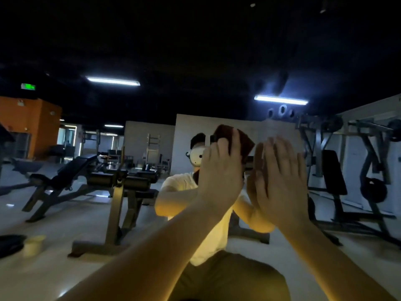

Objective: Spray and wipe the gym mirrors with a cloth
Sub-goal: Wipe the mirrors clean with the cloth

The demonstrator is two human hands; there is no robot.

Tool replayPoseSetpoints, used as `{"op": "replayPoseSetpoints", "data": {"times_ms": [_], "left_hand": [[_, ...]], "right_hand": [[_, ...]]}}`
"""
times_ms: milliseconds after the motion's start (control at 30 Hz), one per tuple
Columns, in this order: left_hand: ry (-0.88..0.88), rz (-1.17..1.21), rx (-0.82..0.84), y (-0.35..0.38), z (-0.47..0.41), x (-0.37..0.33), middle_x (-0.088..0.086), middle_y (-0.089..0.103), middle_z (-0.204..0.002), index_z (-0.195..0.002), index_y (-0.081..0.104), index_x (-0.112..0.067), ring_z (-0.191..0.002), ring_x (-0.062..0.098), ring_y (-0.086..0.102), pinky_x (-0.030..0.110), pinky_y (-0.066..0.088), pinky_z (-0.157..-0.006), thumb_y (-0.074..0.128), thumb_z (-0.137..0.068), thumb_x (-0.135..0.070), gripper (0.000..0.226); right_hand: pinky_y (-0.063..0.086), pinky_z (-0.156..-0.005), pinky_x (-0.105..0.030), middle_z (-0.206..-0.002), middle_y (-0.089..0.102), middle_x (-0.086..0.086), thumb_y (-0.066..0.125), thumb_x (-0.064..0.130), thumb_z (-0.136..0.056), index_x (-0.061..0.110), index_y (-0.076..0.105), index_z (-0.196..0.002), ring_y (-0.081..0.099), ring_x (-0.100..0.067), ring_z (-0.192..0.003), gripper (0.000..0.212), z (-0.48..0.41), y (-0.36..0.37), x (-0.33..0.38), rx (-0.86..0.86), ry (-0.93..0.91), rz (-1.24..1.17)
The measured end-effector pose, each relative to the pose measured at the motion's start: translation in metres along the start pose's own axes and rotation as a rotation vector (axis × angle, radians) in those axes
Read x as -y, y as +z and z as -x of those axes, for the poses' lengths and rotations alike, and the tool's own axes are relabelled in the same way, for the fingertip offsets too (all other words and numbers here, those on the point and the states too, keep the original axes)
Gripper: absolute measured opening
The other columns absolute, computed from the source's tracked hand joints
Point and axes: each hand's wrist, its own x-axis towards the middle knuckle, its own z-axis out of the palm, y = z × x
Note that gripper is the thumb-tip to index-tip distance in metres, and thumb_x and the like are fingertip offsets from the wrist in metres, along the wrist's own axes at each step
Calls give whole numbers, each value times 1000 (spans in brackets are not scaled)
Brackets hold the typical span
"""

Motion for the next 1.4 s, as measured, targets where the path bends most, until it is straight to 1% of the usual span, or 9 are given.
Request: {"op": "replayPoseSetpoints", "data": {"times_ms": [167, 400, 500, 567, 700, 900, 1067, 1233, 1400], "left_hand": [[204, -109, 12, -8, 31, 38, 16, 56, -114, -157, 40, -6, -98, 29, 56, 41, 44, -86, 58, -101, -33, 65], [-26, -213, 2, -36, 126, 177, 25, 57, -101, -149, 47, 2, -82, 35, 55, 44, 45, -72, 25, -111, -41, 61], [-201, -171, -46, -33, 141, 165, 29, 58, -105, -148, 46, 7, -84, 38, 57, 45, 46, -72, 33, -110, -33, 58], [-247, -69, -50, -29, 142, 133, 31, 58, -108, -151, 41, 6, -88, 40, 58, 46, 49, -74, 26, -113, -37, 60], [-187, 70, 94, -15, 155, 54, 26, 58, -111, -158, 30, -4, -92, 33, 60, 45, 54, -77, 50, -104, -35, 65], [-122, 187, 153, -3, 177, -31, 18, 57, -117, -160, 33, -2, -105, 29, 55, 43, 49, -91, 62, -102, -29, 70], [144, 4, 151, -1, 215, 25, 20, 57, -115, -158, 40, -3, -105, 30, 56, 46, 49, -96, 48, -106, -36, 62], [-15, -103, 173, -27, 270, 107, 29, 55, -113, -157, 33, 3, -89, 33, 55, 43, 47, -71, 44, -109, -35, 62], [-268, -107, 133, -39, 292, 119, 26, 56, -111, -157, 32, 7, -90, 30, 54, 40, 45, -76, 45, -112, -35, 63]], "right_hand": [[17, -125, -59, -168, 24, -19, 49, 26, -100, 4, 33, -159, 18, -34, -157, 65, 38, 5, 12, 75, -66, -1], [16, -125, -60, -168, 23, -20, 45, 25, -100, 2, 34, -158, 17, -37, -157, 64, 46, 15, 42, 51, 11, -32], [18, -124, -61, -168, 25, -19, 43, 25, -101, 2, 34, -158, 19, -38, -156, 62, 53, 10, 46, 77, 26, -48], [19, -123, -61, -168, 25, -18, 41, 26, -101, 3, 34, -158, 19, -37, -156, 62, 65, 4, 45, 103, 9, -57], [18, -125, -60, -170, 19, -17, 44, 26, -102, 4, 31, -160, 15, -35, -158, 63, 103, -7, 32, 119, -3, -57], [17, -124, -61, -171, 13, -17, 40, 28, -104, 6, 24, -162, 8, -35, -159, 65, 155, -9, 15, 195, 53, -67], [11, -126, -59, -171, 13, -18, 36, 29, -104, 5, 25, -162, 8, -38, -158, 64, 166, -1, 32, 161, 142, -117], [11, -127, -58, -171, 15, -18, 41, 28, -102, 7, 25, -162, 9, -38, -158, 66, 167, -1, 33, 156, 160, -115], [12, -126, -58, -171, 12, -18, 45, 28, -103, 8, 21, -163, 6, -38, -158, 68, 169, -8, 38, 197, 173, -129]]}}
